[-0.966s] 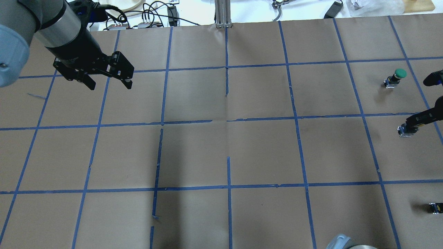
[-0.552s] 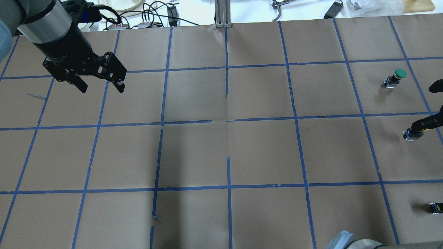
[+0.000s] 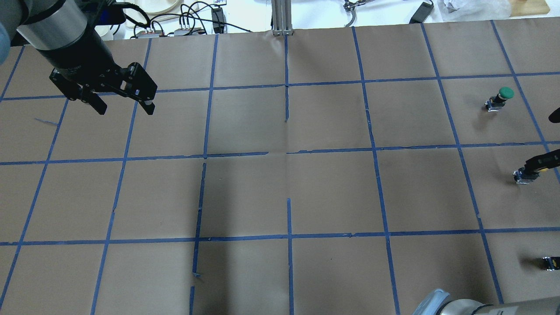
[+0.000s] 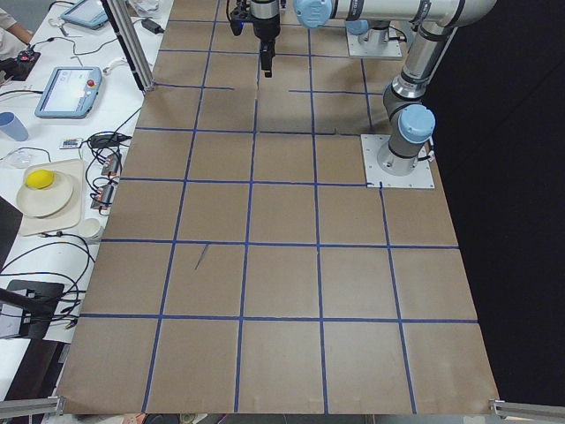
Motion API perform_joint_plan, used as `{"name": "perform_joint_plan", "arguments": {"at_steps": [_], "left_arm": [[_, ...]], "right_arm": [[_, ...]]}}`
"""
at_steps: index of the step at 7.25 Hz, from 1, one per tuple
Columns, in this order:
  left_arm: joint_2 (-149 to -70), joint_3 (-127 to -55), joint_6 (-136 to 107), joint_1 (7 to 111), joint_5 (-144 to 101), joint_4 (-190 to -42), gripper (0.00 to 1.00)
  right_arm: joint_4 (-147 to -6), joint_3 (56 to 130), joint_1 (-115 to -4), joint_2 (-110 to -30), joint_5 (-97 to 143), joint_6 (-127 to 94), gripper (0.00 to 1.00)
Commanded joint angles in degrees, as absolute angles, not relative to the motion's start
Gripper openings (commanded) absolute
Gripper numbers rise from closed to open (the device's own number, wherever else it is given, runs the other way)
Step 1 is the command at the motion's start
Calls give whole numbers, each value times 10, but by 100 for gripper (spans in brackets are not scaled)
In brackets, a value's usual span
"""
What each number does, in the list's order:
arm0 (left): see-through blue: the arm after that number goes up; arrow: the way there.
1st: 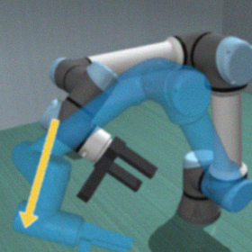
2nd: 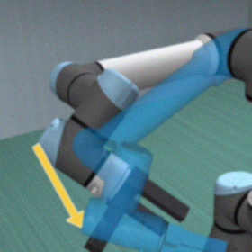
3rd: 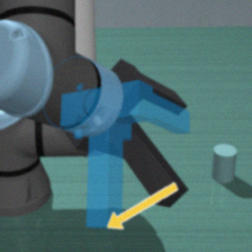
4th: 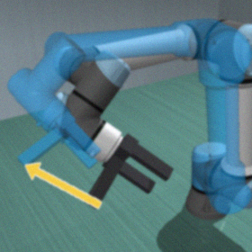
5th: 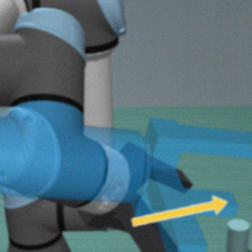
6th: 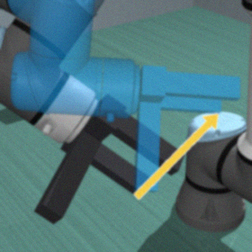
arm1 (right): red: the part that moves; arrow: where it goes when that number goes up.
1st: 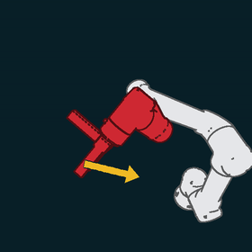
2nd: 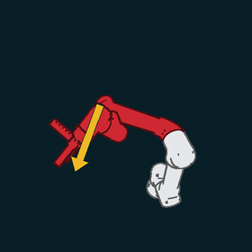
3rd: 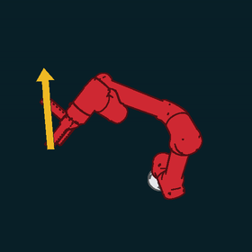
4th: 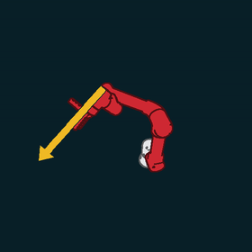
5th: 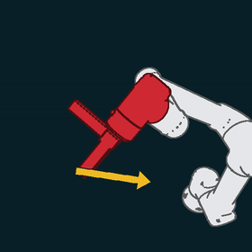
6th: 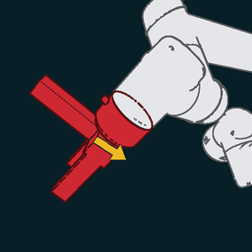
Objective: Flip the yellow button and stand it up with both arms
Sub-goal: 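Lower the button upright onto the table with the right gripper and release it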
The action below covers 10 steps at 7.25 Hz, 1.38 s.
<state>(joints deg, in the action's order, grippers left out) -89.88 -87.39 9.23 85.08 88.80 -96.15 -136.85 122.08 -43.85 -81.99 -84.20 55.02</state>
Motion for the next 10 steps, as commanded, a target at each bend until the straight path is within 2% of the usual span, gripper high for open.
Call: {"name": "perform_joint_plan", "arguments": {"at_steps": [1,2,3,4,5,8,10], "left_arm": [[-902,-876,92,852,889,-961,100],[-899,-873,92,851,889,-960,100],[-892,-872,92,851,891,-959,100],[-892,-867,87,852,889,-958,100],[-899,-862,87,852,890,-959,100],[-897,-860,91,847,889,-960,100],[-896,-861,91,847,891,-961,100]], "right_arm": [[-1368,1221,-438,-815,-842,551,27],[-1368,1221,-438,-814,-842,551,38],[-1368,1221,-438,-814,-842,551,71],[-1368,1220,-438,-814,-842,549,88],[-1368,1218,-438,-815,-842,550,99],[-1341,1198,-439,-835,-853,548,99],[-1176,1140,-443,-900,-854,476,99]]}}
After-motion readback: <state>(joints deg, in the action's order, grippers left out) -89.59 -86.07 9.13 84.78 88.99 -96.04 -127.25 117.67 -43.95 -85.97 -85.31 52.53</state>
